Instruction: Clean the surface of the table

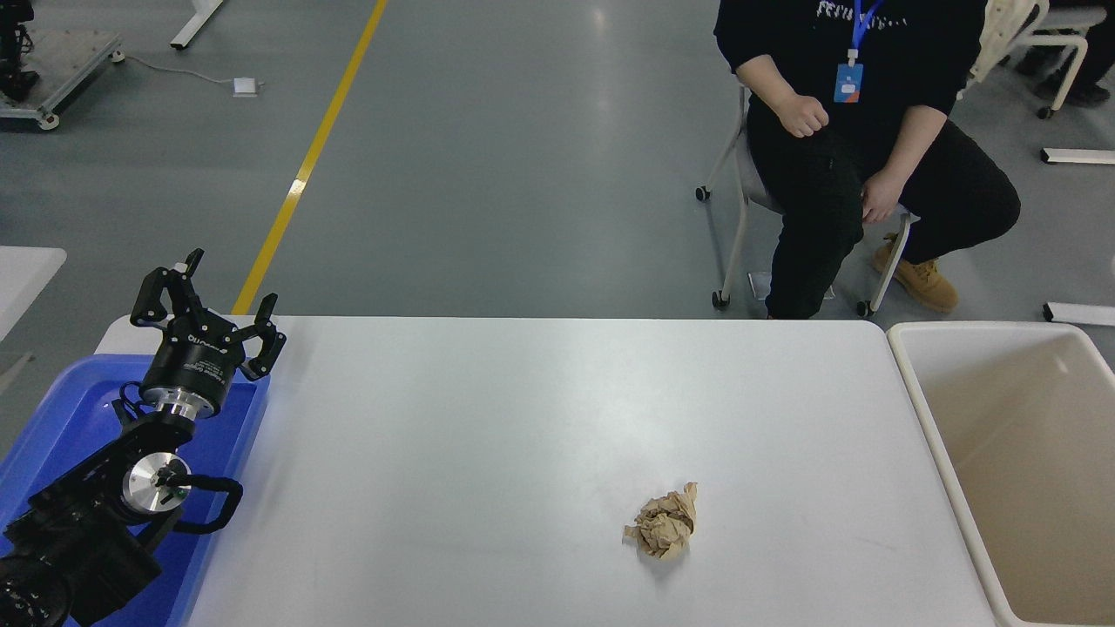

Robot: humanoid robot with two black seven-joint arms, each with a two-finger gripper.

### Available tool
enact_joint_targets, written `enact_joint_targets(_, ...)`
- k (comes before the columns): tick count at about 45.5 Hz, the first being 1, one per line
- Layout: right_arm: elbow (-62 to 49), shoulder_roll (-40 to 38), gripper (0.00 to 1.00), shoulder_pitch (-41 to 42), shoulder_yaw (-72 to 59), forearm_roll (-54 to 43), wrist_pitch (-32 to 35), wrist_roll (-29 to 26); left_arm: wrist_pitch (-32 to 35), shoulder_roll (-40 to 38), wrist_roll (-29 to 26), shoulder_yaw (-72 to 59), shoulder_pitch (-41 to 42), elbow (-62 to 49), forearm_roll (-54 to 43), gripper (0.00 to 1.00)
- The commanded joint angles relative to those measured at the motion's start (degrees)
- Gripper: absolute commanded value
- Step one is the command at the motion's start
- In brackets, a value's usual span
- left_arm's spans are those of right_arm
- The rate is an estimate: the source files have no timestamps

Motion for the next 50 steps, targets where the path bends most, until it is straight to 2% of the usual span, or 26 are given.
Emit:
enact_joint_targets(1, -2.2, 2.9, 0.00, -6.6, -0.2, 1.2, -2.3, -5.0, 0.0, 0.0, 0.0, 0.0, 0.0, 0.0, 0.0, 1.00)
enact_joint_targets(24, -1.8, 13.8, 0.00, -17.7, 0.2, 1.4, -7.3, -4.5, 0.0, 0.0, -0.1, 0.0, 0.0, 0.0, 0.0, 1.00)
enact_joint_targets(46, -1.9, 15.5, 0.00, -17.8, -0.1, 1.3, -8.7, -4.4, 0.0, 0.1, 0.0, 0.0, 0.0, 0.0, 0.0, 1.00)
enact_joint_targets(47, -2.0, 15.5, 0.06, -17.8, 0.1, 1.3, -9.2, -4.4, 0.0, 0.0, 0.0, 0.0, 0.0, 0.0, 0.0, 1.00)
enact_joint_targets(50, -1.9, 15.4, 0.41, -17.7, 0.3, 1.3, -11.2, -4.4, 0.0, 0.0, 0.0, 0.0, 0.0, 0.0, 0.0, 1.00)
